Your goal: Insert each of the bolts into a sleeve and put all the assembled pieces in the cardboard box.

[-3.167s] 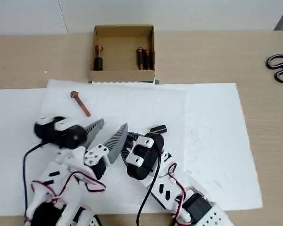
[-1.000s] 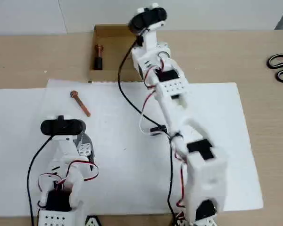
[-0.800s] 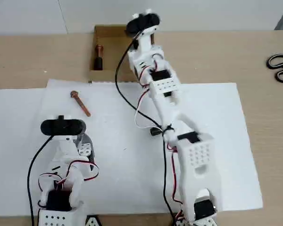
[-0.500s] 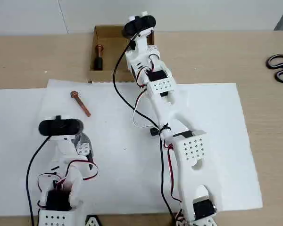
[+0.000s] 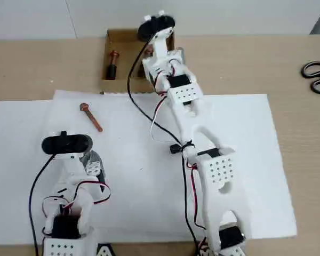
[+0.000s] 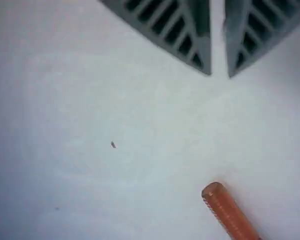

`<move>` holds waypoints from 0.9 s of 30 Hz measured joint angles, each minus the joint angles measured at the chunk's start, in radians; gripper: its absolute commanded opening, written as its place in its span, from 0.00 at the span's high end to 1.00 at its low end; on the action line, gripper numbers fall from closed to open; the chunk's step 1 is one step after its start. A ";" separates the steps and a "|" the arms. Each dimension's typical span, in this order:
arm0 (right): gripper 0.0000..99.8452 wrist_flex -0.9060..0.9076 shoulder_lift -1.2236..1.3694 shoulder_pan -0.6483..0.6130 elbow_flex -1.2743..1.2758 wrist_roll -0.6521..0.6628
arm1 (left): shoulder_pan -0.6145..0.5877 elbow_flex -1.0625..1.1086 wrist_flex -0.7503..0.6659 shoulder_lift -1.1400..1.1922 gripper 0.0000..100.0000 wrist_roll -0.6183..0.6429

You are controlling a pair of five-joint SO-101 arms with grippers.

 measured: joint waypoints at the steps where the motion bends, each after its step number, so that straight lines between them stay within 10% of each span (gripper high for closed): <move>1: 0.63 0.017 -0.029 0.009 -0.002 0.000 | 0.000 0.000 0.000 0.000 0.99 0.000; 27: 0.63 0.976 -0.336 0.031 -0.005 -0.132 | 0.000 0.000 0.000 0.000 0.99 0.000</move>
